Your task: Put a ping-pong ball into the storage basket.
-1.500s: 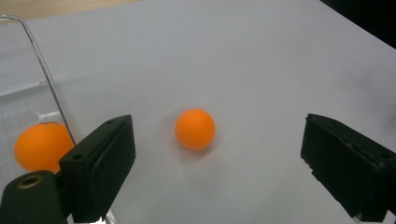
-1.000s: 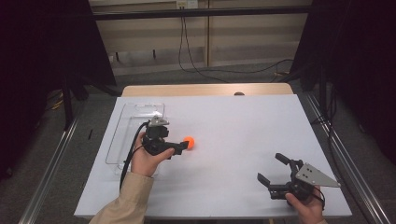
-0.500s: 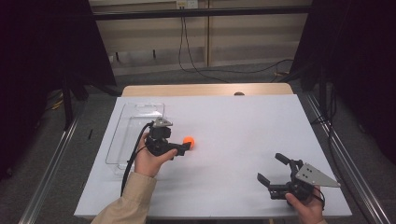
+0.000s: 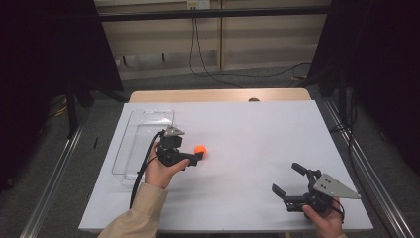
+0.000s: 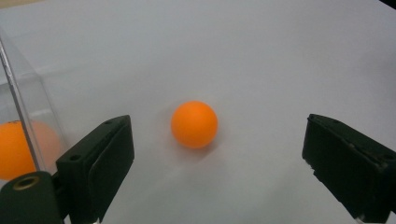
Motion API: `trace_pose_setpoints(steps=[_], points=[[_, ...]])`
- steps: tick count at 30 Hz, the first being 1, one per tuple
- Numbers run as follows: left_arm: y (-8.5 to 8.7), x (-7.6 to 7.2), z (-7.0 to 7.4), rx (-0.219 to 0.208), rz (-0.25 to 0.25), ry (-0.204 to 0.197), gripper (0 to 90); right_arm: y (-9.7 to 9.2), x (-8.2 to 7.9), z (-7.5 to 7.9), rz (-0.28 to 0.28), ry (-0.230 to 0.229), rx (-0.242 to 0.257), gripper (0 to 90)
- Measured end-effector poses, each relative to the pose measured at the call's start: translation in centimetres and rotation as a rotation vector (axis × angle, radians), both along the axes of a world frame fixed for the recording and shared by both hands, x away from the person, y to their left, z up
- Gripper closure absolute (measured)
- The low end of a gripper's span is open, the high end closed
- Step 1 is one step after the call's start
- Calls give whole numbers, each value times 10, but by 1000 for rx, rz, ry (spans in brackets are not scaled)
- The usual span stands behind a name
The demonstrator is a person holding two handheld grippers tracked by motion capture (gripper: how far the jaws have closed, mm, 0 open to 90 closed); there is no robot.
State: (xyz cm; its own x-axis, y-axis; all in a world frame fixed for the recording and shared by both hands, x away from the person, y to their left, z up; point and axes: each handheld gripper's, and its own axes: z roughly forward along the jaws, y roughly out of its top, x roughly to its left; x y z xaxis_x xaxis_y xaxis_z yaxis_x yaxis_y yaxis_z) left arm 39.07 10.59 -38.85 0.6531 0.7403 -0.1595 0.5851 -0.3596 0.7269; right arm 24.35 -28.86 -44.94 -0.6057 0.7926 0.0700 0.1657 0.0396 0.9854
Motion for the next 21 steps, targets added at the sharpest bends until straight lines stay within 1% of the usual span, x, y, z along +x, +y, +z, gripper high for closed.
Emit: trace_pose_setpoints(steps=[1,7,11,14,21], points=[[0,0,0,1,-5,-1,90,0,0,0,0,0,0,26],[-2,1,-3,12,5,-13,90,0,0,0,0,0,-1,26],[-4,1,-5,15,7,-7,90,0,1,0,0,2,-2,26],[-4,2,-6,20,8,-12,90,0,1,0,2,1,-3,26],[-6,4,-11,29,8,-8,90,1,1,0,2,1,-3,26]])
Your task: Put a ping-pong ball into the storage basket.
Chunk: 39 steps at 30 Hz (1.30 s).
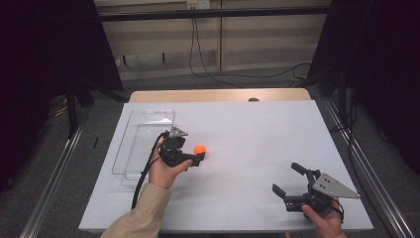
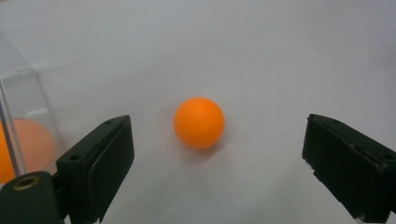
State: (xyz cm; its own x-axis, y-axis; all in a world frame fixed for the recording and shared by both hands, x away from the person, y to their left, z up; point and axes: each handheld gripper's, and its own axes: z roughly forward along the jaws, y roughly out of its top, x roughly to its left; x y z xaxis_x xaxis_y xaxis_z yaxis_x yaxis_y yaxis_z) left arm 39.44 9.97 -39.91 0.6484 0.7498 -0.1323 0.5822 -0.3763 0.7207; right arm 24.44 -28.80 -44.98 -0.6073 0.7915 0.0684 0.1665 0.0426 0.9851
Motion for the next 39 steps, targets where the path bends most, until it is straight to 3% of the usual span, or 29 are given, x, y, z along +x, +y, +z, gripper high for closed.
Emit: trace_pose_setpoints(steps=[16,18,19,27,39], points=[[-5,2,-5,1,27,-13,90,0,0,0,1,2,1,26],[-4,3,-5,23,18,-18,90,0,0,0,1,1,1,26],[-5,3,-6,7,30,-10,90,0,0,0,2,1,1,26],[-7,3,-7,4,39,-17,91,1,0,0,1,2,1,26],[-9,3,-8,25,23,-15,90,0,0,0,1,1,1,26]])
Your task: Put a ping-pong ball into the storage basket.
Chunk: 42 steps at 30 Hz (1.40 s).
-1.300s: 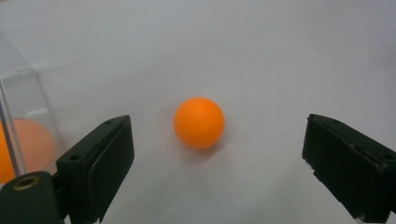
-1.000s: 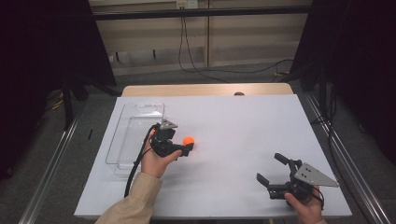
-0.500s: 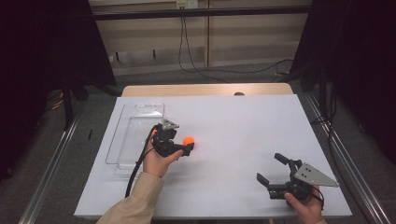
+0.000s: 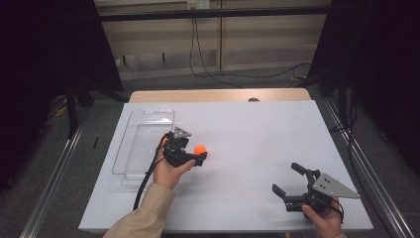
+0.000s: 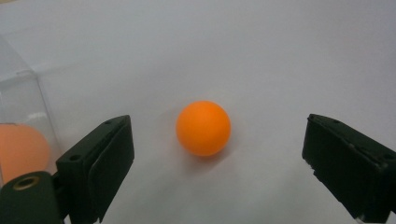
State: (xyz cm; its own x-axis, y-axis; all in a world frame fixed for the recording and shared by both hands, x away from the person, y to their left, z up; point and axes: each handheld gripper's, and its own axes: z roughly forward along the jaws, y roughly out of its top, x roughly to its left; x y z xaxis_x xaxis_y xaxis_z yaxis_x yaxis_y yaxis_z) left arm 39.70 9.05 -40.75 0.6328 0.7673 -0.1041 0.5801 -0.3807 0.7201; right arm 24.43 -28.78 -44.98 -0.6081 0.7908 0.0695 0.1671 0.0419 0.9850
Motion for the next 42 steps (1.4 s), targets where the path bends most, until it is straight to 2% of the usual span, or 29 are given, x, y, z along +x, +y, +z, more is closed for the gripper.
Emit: trace_pose_setpoints(steps=[20,26,30,42], points=[[-6,0,-5,11,14,-9,84,0,0,0,0,-1,0,26],[-8,1,-8,25,19,-16,84,0,0,0,0,-1,1,26],[-10,2,-11,43,21,-6,90,0,0,0,1,-1,0,26],[-12,4,-15,47,47,-25,103,0,0,0,0,-1,2,26]])
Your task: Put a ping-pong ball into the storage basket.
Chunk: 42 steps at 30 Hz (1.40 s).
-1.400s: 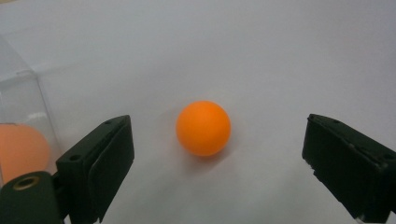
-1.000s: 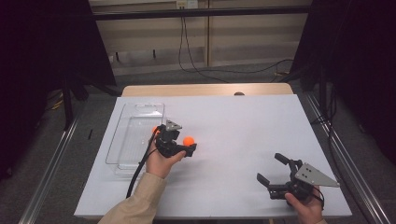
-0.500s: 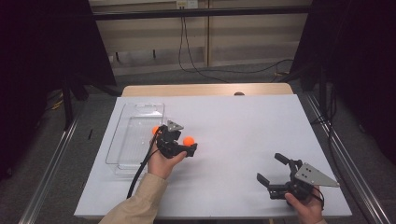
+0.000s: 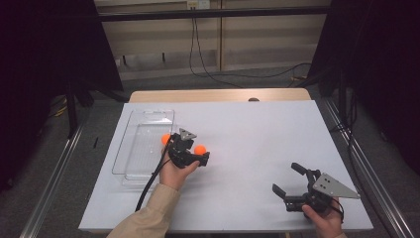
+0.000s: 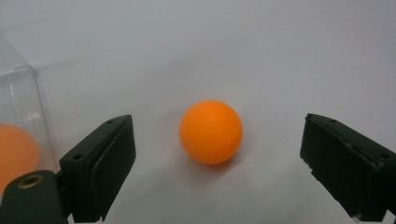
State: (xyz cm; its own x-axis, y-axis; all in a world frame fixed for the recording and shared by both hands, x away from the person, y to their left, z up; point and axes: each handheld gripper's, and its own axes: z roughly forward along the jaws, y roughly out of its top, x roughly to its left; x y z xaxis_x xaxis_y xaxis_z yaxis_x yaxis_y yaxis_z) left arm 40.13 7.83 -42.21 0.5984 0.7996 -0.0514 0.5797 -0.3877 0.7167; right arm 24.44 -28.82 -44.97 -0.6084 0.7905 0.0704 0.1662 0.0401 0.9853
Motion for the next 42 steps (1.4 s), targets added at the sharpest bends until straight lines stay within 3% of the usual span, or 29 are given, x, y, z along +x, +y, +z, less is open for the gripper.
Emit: trace_pose_setpoints(steps=[25,42], points=[[-1,3,-1,-5,14,-17,119,0,0,0,0,0,-1,26],[-3,5,-3,-29,10,0,149,1,0,0,2,2,-2,26]])
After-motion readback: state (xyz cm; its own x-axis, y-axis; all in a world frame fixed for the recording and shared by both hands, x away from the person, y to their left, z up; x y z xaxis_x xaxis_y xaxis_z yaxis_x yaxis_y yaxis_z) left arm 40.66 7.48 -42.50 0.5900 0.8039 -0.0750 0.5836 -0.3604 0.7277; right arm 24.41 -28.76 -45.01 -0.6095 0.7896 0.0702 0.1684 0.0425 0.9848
